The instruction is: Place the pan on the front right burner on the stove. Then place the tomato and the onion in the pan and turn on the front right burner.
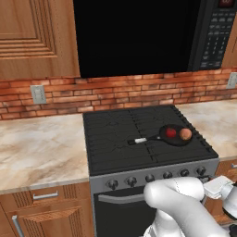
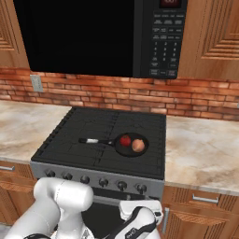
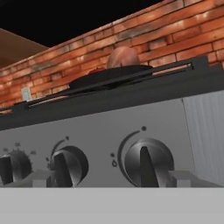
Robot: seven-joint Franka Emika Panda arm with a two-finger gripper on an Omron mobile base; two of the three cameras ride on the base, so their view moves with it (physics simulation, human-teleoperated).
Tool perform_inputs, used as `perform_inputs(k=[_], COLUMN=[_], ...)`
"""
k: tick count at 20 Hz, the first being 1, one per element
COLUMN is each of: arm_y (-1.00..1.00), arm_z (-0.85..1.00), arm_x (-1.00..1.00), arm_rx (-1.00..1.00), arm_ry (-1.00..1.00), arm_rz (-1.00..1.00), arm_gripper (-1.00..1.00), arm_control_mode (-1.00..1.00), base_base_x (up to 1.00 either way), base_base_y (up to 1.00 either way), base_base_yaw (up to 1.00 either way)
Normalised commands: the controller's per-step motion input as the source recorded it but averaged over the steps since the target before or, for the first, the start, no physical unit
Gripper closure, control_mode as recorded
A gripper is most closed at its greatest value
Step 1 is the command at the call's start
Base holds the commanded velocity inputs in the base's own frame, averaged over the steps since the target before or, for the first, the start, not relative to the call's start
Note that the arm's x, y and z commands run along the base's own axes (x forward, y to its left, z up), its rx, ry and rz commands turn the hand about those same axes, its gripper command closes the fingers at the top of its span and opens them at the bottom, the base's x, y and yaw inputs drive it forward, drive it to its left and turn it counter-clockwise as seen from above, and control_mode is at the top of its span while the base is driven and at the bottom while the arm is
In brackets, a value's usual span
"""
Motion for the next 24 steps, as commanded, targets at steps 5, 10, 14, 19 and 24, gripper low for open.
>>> perform_inputs(k=[5, 10, 14, 19, 24], arm_y=[0.0, 0.0, 0.0, 0.0, 0.0], arm_z=[0.0, 0.0, 0.0, 0.0, 0.0], arm_x=[0.08, 0.0, 0.0, 0.08, 0.14], arm_rx=[0.05, 0.02, 0.0, 0.0, 0.0], arm_ry=[0.0, 0.0, 0.0, 0.0, 0.0], arm_rz=[-0.03, -0.05, -0.05, -0.05, -0.05], arm_gripper=[-1.0, -1.0, -1.0, -1.0, -1.0], arm_control_mode=[-1.0, -1.0, -1.0, -1.0, -1.0], base_base_x=[0.0, 0.0, 0.0, 0.0, 0.0], base_base_y=[0.0, 0.0, 0.0, 0.0, 0.0], base_base_yaw=[0.0, 0.0, 0.0, 0.0, 0.0])
